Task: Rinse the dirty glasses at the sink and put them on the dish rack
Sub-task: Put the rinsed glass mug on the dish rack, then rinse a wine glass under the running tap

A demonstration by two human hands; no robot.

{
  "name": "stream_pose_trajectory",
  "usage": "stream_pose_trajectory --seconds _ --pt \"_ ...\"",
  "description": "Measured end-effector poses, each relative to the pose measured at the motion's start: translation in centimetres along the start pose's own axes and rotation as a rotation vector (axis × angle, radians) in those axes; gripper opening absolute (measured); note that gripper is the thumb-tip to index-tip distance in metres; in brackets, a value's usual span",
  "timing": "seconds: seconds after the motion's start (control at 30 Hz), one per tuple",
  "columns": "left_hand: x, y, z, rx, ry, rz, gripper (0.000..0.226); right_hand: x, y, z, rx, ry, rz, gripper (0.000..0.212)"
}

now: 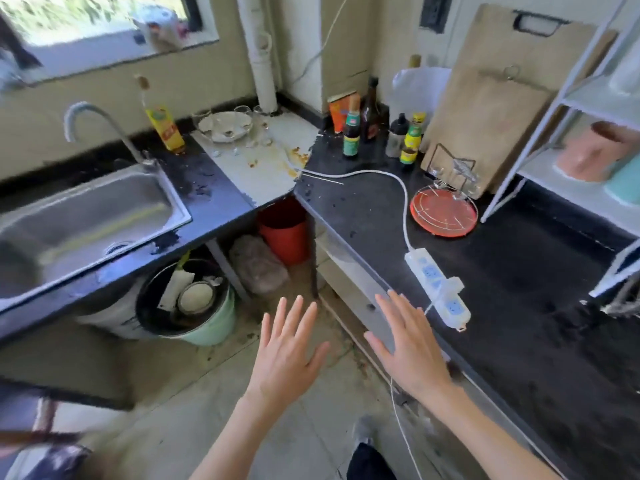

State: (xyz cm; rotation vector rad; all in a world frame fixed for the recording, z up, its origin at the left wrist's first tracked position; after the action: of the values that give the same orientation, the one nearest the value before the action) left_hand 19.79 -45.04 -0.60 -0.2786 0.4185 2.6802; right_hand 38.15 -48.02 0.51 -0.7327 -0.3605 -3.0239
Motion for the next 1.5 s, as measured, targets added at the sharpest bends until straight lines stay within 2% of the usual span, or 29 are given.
stream_pose_trajectory --seconds 0.1,0.27,0.67,0.9,1.1,1.27,1.37,1.5 --pt "4.5 -1.4 2.5 -0.084 0.013 0.073 0.079 3.2 -5.3 0.8 -0.009 0.015 0.078 0.071" --pt "11.3 -6.8 6.6 -0.177 0.047 0.188 0.076 6.5 -15.2 3.0 -0.013 0.028 0.15 0.067" --pt "23.1 -20.0 13.8 -0.125 0.068 0.327 0.082 13.3 -37.4 5.2 0.142 0.102 0.232 0.062" --pt "30.3 -29.4 17.8 -0.05 0.011 0.279 0.097 15.8 -49.4 6.4 0.107 0.121 0.206 0.061" --pt "35.2 -36.7 20.2 0.001 -0.005 0.178 0.085 16.5 -58.6 7.1 0.079 0.101 0.094 0.055" --pt "37.5 -41.4 21.7 0.046 -0.032 0.148 0.077 15.2 -65.7 7.5 0.148 0.098 -0.054 0.043" --pt "38.4 -43.3 21.7 0.088 -0.107 0.184 0.063 14.8 -70.1 8.5 0.132 0.071 -0.095 0.051" --pt "39.4 -45.0 21.4 0.072 -0.021 0.235 0.069 15.4 -75.7 10.0 0.121 0.106 -0.071 0.074"
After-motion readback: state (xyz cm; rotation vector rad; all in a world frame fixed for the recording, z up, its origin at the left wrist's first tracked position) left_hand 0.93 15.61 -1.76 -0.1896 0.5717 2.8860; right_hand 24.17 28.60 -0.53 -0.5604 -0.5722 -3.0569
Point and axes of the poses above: each hand's wrist, its own y-axis away from the middle knuckle, its own z-axis out of the back of the hand, x = y × z, the point moved 7 cm from there along -y, towards the middle knuckle, and after that the axes turned 13 degrees about x, right-handed, at the moved point
